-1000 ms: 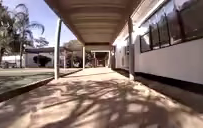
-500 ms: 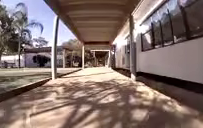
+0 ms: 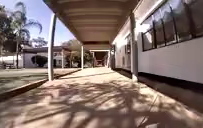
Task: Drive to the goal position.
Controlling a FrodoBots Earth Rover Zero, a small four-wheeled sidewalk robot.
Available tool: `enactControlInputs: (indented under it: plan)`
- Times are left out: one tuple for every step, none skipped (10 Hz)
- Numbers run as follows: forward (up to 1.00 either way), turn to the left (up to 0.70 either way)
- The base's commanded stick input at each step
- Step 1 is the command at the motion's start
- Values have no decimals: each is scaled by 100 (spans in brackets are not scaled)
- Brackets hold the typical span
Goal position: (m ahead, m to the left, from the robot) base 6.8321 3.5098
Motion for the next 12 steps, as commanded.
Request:
enactControlInputs:
  plan:
    - [50,0]
    - [50,0]
    - [50,0]
    - [50,0]
    - [50,0]
    - [50,0]
    - [50,0]
    - [50,0]
    - [50,0]
    - [50,0]
    - [50,0]
    - [50,0]
